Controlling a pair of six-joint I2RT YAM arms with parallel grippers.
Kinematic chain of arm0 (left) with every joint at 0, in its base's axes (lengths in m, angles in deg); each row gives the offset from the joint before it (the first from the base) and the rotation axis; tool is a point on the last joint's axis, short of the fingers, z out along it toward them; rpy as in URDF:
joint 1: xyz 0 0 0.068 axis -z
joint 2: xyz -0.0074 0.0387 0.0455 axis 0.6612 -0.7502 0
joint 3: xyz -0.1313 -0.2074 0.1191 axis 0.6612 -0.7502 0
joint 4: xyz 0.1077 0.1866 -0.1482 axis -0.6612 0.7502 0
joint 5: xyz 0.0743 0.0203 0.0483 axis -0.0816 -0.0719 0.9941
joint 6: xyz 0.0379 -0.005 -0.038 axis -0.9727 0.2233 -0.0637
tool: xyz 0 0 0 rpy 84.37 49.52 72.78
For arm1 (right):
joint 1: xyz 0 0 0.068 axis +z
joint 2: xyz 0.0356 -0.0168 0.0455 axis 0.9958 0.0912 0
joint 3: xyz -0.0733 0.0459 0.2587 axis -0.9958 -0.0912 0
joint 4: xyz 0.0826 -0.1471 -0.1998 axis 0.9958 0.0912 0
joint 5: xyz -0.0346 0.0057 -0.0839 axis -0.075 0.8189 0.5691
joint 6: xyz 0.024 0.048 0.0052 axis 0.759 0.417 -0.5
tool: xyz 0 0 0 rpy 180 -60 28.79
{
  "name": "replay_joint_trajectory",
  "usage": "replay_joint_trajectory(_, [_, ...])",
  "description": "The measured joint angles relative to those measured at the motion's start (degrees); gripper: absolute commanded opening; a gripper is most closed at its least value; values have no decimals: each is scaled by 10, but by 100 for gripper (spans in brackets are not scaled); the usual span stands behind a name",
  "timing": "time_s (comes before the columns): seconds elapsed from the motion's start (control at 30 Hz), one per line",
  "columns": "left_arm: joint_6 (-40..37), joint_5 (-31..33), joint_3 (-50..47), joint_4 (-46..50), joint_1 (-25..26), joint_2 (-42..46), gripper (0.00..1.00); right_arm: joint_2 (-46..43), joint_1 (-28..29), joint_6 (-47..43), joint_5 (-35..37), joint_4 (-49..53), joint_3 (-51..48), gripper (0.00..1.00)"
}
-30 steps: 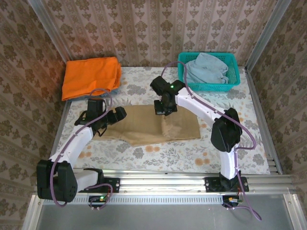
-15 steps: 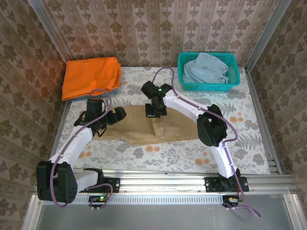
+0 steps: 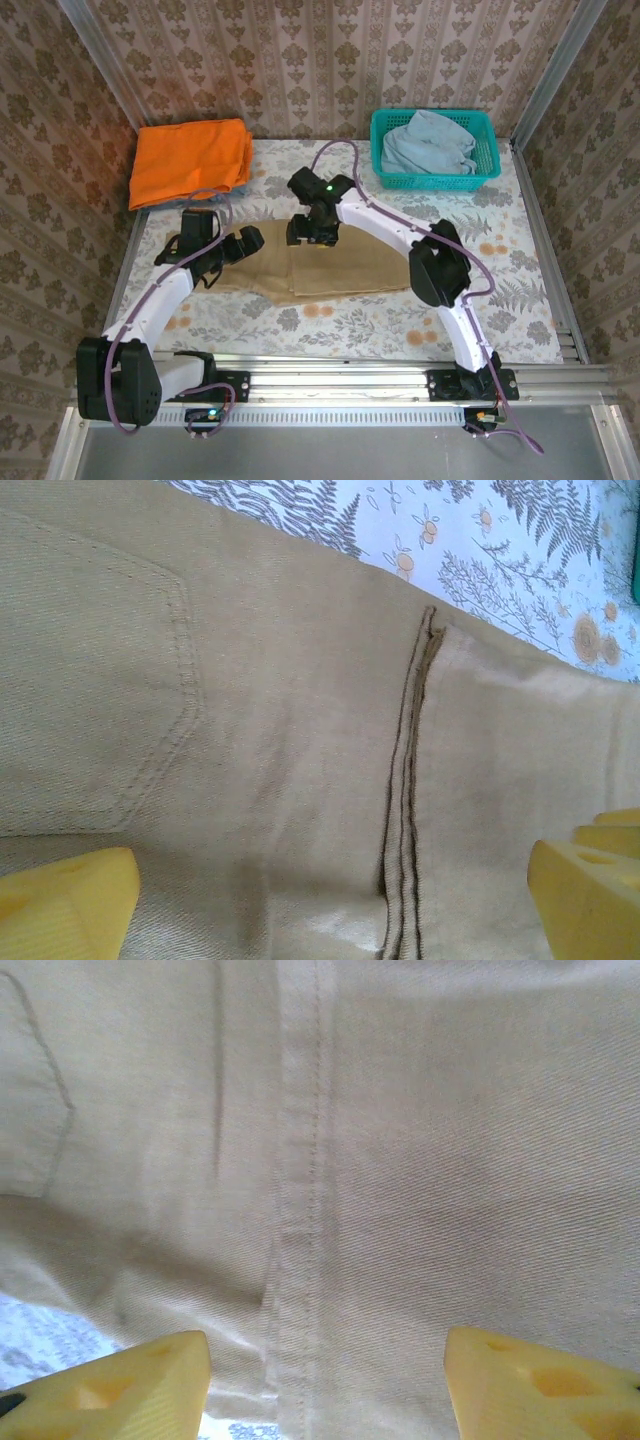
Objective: Fold and stack the trousers
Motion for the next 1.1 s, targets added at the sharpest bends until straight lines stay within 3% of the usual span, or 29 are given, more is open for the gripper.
replay_joint_trajectory(0.17, [0,13,13,4,54,-18,97,-101,-35,-18,1,-29,-85,59])
replay_joint_trajectory(0.4, [-7,66,64,17,166,-87,94,-237,-200,-112,3,-55,-306,62])
replay_joint_trajectory(0.5, [-18,102,104,40,210,-127,93,-249,-285,-145,-2,-63,-391,63])
replay_joint_trajectory(0.6, [-41,172,197,98,260,-201,93,-249,-332,-167,-17,-85,-445,65])
replay_joint_trajectory(0.77, [-78,273,311,157,317,-316,94,-249,-353,-180,-33,-116,-459,65])
replay_joint_trajectory(1.1, [-105,351,304,204,304,-417,92,-222,-371,-183,-79,-180,-478,66])
